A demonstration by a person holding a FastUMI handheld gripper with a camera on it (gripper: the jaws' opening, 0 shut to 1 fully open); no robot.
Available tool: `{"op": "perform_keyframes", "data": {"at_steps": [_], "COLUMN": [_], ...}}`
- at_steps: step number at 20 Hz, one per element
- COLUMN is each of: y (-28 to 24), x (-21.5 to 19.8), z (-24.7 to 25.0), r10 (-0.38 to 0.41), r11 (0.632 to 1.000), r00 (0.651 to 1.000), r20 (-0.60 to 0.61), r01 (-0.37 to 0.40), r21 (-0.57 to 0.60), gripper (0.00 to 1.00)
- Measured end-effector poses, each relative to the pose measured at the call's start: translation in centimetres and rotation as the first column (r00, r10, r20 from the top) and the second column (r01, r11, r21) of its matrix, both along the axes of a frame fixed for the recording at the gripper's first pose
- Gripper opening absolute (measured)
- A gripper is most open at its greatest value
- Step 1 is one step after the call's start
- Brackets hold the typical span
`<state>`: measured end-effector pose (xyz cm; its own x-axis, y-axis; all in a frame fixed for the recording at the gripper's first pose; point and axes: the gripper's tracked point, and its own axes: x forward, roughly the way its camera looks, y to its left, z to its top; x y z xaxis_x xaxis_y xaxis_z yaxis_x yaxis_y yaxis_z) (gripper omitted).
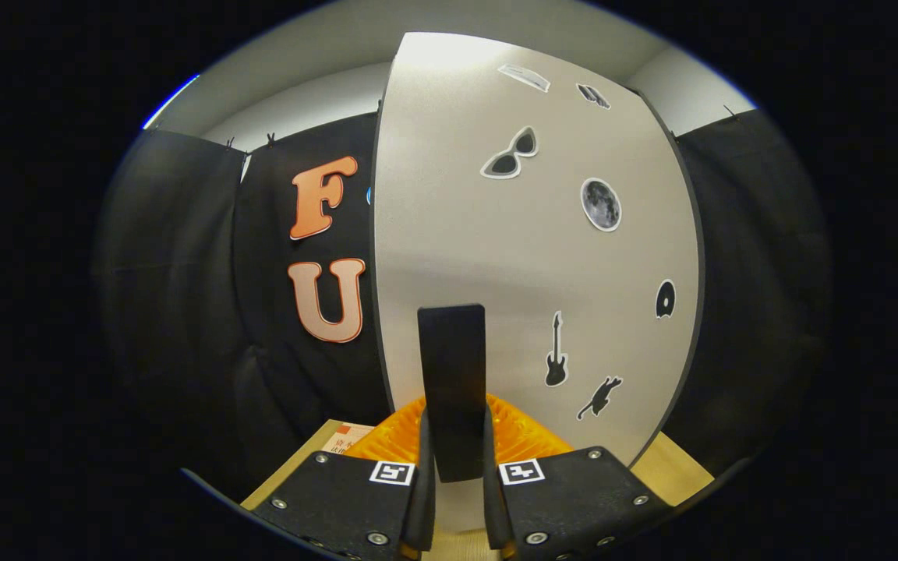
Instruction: Open the shoe cabinet door, grab the shoes and put them into the shoe cabinet, then close the shoe cabinet door.
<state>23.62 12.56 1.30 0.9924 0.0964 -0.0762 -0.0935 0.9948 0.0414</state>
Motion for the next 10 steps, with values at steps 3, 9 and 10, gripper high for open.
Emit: {"op": "perform_keyframes", "data": {"at_steps": [3,9,10], "y": [-0.7,-1.9,-2.1], "x": [-0.8,-2.1,-2.4], "z": [0.0,0.0,-0.1], "r10": [-0.006,-0.028,-0.032], "r11": [1.000,1.000,0.999], "r00": [1.000,0.999,0.999], "r20": [-0.005,-0.014,-0.015], "r01": [0.006,0.028,0.032], "r21": [-0.005,-0.003,-0.001], "gripper": [0.26,0.25,0.25]}}
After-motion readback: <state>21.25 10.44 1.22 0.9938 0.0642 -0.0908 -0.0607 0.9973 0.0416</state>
